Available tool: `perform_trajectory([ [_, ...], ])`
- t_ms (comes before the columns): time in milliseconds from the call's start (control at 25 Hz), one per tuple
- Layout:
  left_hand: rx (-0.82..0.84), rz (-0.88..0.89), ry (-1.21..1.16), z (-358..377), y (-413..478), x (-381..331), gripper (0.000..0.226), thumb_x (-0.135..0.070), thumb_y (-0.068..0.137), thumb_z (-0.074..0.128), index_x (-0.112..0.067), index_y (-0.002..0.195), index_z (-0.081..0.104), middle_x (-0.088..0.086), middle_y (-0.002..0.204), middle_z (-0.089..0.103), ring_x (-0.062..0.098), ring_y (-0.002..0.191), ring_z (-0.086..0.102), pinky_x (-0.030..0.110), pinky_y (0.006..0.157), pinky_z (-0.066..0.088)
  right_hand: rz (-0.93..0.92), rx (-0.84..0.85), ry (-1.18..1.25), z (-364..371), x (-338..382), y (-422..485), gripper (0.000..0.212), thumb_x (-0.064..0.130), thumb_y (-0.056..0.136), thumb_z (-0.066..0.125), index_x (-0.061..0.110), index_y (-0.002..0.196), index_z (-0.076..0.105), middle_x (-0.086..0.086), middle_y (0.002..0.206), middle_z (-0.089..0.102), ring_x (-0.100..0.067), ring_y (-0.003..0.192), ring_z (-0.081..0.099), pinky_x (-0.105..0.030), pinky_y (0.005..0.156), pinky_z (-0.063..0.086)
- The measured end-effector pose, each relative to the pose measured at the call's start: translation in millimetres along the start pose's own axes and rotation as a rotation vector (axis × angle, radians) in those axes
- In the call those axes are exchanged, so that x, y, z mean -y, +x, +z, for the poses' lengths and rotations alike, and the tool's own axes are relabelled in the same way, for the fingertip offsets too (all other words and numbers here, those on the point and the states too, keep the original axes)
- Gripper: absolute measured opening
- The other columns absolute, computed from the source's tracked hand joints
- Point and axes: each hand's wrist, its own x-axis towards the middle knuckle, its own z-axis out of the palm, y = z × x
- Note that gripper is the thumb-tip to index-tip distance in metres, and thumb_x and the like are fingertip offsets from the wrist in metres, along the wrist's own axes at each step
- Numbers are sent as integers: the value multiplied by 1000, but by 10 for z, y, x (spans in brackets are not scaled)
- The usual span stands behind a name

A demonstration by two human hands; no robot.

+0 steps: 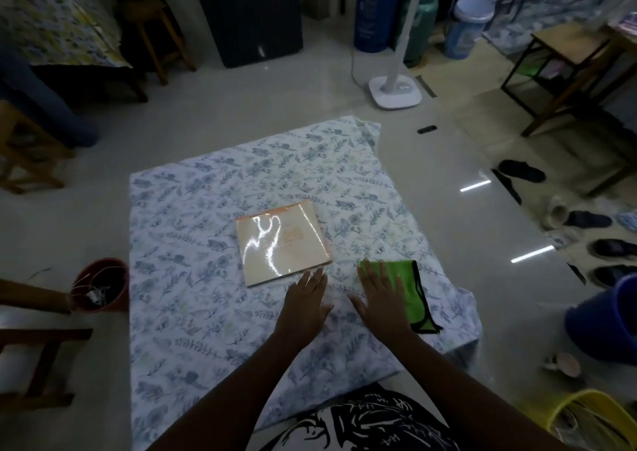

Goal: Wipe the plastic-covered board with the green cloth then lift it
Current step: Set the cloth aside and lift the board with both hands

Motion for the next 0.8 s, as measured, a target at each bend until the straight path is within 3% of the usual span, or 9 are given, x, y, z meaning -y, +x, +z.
perform_trajectory([
  [200, -154, -173, -28, -175, -130, 399, 64, -41, 95, 47, -12, 148, 27, 5, 162, 14, 27, 148, 13, 46, 115, 30, -148, 65, 152, -36, 523, 574, 55, 40, 86, 48, 4, 127, 53, -17, 125, 62, -36, 115, 58, -55, 85, 52],
  [240, -159, -222, -57, -212, -157, 495, 64, -41, 95, 48, -12, 148, 28, 6, 162, 14, 27, 148, 15, 47, 113, 32, -174, 93, 144, -32, 636, 696, 54, 37, 85, 51, 3, 127, 52, -18, 124, 61, -35, 113, 58, -54, 83, 53],
  [360, -139, -375, -158, -299, -185, 736, 67, -42, 94, 49, -10, 149, 25, 10, 161, 14, 31, 147, 17, 50, 112, 35, -139, 167, 127, -36, 864, 1000, 58, 29, 91, 55, -1, 138, 40, -22, 139, 46, -37, 125, 43, -52, 98, 44],
  [480, -145, -491, -290, -374, -125, 906, 72, -48, 95, 41, -6, 150, 19, 18, 160, 13, 35, 147, 15, 52, 116, 27, -3, 159, 172, 9, 942, 1243, 60, 25, 92, 54, -7, 138, 33, -27, 137, 40, -39, 121, 38, -48, 99, 39],
  [560, -141, -540, -420, -411, -6, 1006, 70, -41, 98, 42, -4, 150, 15, 20, 159, 14, 35, 147, 14, 49, 120, 17, 136, 125, 279, -25, 1007, 1352, 56, 22, 91, 55, -7, 135, 35, -26, 133, 41, -39, 119, 39, -47, 99, 39],
  [600, -155, -559, -477, -409, 76, 1065, 68, -37, 98, 45, -2, 149, 17, 22, 157, 22, 37, 145, 20, 49, 120, 19, 212, 120, 336, -40, 1026, 1398, 53, 21, 90, 56, -6, 132, 38, -25, 129, 43, -39, 118, 40, -47, 98, 39],
  [720, -247, -714, -632, -432, 290, 1211, 59, -30, 91, 58, -3, 139, 37, 23, 135, 51, 37, 124, 50, 50, 103, 44, 341, 135, 449, -4, 980, 1580, 44, 23, 87, 56, -5, 121, 51, -25, 116, 54, -39, 108, 52, -45, 93, 46],
  [800, -323, -782, -701, -522, 345, 1259, 43, -24, 86, 62, 1, 119, 52, 21, 115, 63, 34, 104, 62, 38, 80, 55, 393, 137, 553, 20, 909, 1694, 38, 20, 83, 51, -5, 111, 57, -22, 102, 62, -36, 97, 59, -44, 84, 52],
])
